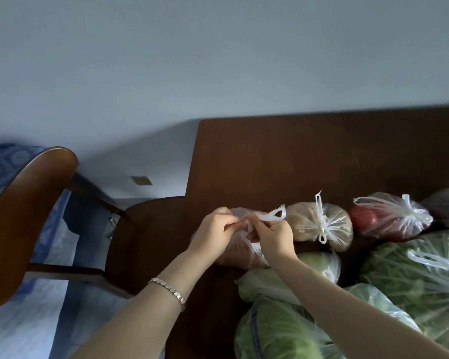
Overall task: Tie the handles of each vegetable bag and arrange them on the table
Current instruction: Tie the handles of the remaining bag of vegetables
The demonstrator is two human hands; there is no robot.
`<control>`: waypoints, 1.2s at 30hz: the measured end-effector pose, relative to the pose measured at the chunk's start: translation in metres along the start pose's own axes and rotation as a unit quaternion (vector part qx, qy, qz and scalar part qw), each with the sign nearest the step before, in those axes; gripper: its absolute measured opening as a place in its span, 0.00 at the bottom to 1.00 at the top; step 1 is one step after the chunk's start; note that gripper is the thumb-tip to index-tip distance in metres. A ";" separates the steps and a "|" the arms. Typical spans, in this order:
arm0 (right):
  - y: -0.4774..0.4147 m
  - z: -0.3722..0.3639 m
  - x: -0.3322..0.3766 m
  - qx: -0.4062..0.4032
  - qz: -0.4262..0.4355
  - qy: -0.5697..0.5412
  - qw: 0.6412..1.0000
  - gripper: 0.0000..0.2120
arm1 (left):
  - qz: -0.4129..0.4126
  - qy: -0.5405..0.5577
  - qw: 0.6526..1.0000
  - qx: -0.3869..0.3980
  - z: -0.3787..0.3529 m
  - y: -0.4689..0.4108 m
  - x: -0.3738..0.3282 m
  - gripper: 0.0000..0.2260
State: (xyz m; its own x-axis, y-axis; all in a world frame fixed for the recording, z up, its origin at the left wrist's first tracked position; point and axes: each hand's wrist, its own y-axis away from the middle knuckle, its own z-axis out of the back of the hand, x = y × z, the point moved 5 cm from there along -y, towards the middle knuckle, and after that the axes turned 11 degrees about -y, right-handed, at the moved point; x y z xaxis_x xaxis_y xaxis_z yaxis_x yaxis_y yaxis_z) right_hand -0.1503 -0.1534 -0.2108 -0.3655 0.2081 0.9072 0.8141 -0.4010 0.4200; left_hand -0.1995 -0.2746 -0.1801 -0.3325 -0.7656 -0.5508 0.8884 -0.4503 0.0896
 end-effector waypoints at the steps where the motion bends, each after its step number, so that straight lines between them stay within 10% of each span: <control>1: 0.000 -0.001 -0.001 -0.009 -0.009 0.004 1.000 0.18 | 0.002 0.005 1.000 0.005 -0.001 0.000 0.000 0.08; 7: -0.005 -0.004 0.004 -0.034 -0.067 0.008 0.997 0.08 | 0.096 0.017 0.994 0.048 -0.009 0.001 0.004 0.10; 10: 0.000 -0.005 0.013 -0.019 -0.036 0.036 0.999 0.21 | 0.187 0.093 0.976 0.055 -0.008 -0.001 0.009 0.09; 20: 0.021 -0.015 0.027 0.081 0.277 0.287 0.913 0.09 | 0.333 0.197 0.915 0.109 -0.012 0.008 0.016 0.12; 29: 0.012 -0.021 0.029 0.265 0.213 0.397 0.853 0.12 | 0.272 0.230 0.928 0.109 -0.009 0.019 0.011 0.05; 36: 0.006 -0.012 0.025 0.227 0.154 0.279 0.920 0.08 | 0.137 0.139 0.979 0.060 -0.002 0.025 0.009 0.07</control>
State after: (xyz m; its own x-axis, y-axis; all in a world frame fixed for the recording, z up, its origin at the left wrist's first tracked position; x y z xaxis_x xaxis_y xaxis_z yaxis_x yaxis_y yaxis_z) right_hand -0.1597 -0.1613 -0.1855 -0.1572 -0.3940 0.9055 0.9762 0.0768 0.2029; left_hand -0.1799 -0.2917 -0.1843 0.0259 -0.7180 -0.6956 0.8833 -0.3094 0.3523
